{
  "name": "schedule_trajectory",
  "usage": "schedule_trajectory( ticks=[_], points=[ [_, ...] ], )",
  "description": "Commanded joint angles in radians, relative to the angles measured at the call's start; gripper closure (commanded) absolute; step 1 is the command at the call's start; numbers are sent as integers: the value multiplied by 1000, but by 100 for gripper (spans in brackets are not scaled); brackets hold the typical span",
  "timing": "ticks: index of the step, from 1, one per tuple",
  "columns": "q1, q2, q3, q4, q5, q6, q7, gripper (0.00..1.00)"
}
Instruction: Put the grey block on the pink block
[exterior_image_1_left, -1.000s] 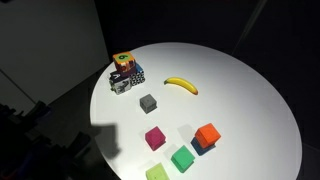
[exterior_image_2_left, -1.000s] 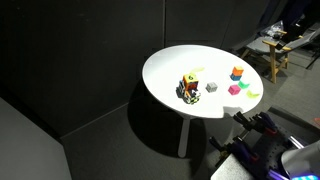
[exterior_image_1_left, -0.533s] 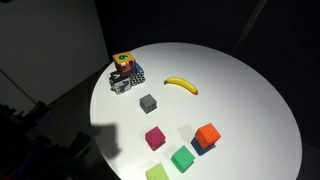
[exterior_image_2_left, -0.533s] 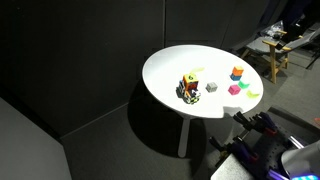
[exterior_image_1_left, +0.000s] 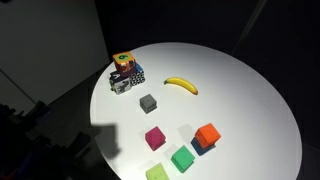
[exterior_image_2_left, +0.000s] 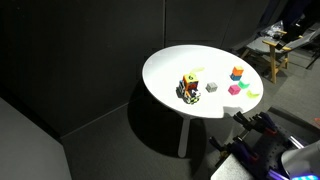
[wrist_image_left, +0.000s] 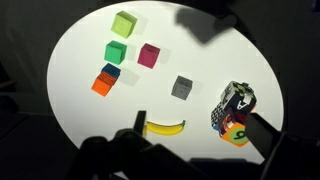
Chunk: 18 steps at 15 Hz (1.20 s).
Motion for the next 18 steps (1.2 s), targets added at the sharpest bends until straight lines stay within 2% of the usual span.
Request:
schedule_trajectory(
  ticks=[1, 9, 18],
  points=[
    [1, 0, 1, 3, 1, -4, 0, 0],
    [2, 0, 0, 5, 3, -10, -2, 0],
    [8, 41, -8, 56, 20, -98, -3, 0]
  ],
)
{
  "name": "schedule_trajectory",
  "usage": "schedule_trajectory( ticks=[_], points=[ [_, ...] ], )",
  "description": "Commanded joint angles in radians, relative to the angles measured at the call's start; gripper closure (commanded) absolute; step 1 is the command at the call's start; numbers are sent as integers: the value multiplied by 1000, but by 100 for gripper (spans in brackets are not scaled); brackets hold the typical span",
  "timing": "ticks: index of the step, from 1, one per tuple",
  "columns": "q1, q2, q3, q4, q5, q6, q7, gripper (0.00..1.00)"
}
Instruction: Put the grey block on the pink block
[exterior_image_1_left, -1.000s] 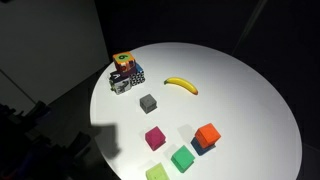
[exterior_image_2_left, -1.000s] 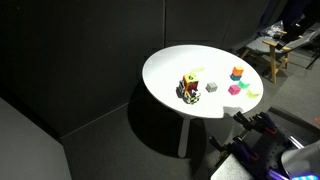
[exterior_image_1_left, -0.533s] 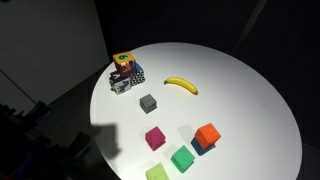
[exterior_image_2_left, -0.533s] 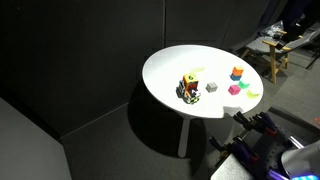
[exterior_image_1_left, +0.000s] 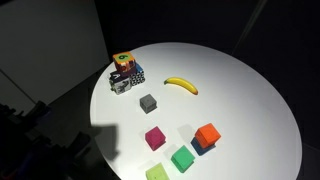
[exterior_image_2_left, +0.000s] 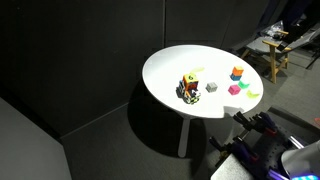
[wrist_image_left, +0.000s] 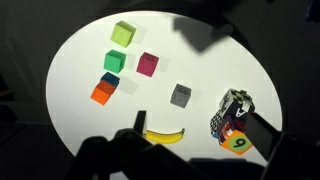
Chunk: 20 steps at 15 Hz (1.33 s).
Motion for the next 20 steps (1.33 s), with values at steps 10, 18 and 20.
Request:
schedule_trajectory(
  ticks=[10, 18, 20],
  points=[
    [17, 88, -18, 100, 39, -230, -12, 0],
    [27, 112, -32, 148, 38, -329, -14, 0],
    [29, 117, -35, 154, 38, -336, -16, 0]
  ],
)
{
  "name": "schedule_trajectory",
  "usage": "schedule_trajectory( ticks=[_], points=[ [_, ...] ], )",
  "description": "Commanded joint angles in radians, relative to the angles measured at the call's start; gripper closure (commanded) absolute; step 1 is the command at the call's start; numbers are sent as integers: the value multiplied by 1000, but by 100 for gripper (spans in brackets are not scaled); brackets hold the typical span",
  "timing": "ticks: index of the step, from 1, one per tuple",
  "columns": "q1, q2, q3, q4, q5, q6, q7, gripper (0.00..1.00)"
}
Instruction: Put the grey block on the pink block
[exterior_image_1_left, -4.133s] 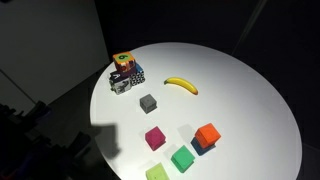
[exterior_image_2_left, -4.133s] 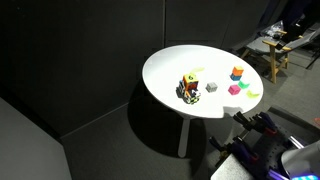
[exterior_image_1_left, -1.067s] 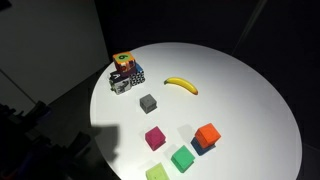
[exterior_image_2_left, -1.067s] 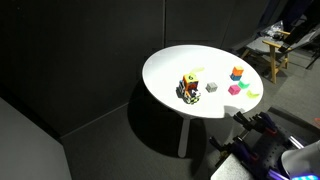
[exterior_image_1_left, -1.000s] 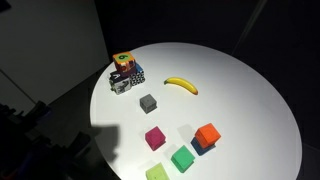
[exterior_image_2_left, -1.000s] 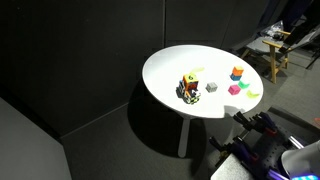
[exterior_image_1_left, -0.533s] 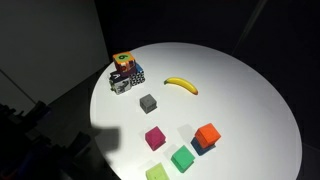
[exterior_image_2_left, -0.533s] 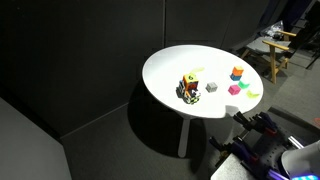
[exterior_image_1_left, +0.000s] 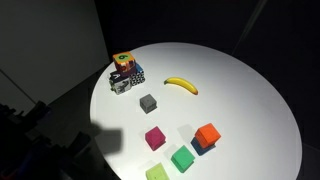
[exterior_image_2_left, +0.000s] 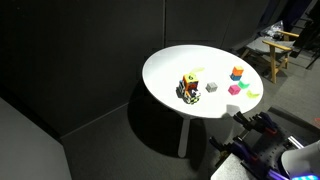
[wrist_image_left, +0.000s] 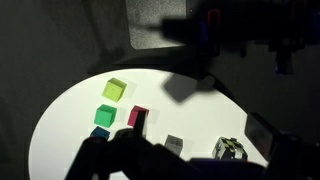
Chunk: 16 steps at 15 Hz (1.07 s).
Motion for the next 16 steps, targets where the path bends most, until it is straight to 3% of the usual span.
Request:
schedule_trajectory(
  ticks=[1, 10, 16],
  points=[
    [21, 31, -21, 50, 21, -45, -17, 0],
    [57, 56, -78, 86, 52, -33, -103, 0],
    [68, 169, -125, 144, 54, 44, -145, 0]
  ],
)
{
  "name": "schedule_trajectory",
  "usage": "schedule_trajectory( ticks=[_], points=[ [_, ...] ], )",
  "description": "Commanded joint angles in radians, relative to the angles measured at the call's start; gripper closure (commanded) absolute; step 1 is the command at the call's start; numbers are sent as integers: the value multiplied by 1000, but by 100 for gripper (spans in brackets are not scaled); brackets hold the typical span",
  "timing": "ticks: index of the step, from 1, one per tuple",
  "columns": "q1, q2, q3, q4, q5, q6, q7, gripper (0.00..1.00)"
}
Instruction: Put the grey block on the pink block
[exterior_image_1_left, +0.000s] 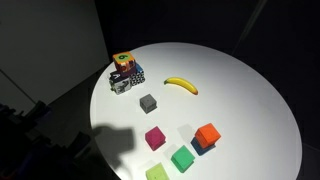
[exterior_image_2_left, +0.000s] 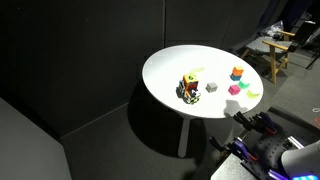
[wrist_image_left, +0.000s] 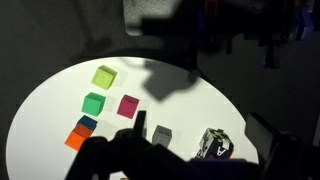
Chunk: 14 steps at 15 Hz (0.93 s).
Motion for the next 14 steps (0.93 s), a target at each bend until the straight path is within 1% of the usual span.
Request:
schedule_trajectory(
  ticks=[1, 9, 14],
  points=[
    [15, 115, -35, 75, 24, 55, -49, 0],
    [3, 328, -60, 133, 51, 268, -100, 0],
    [1, 450, -60, 164, 108, 352, -134, 0]
  ],
)
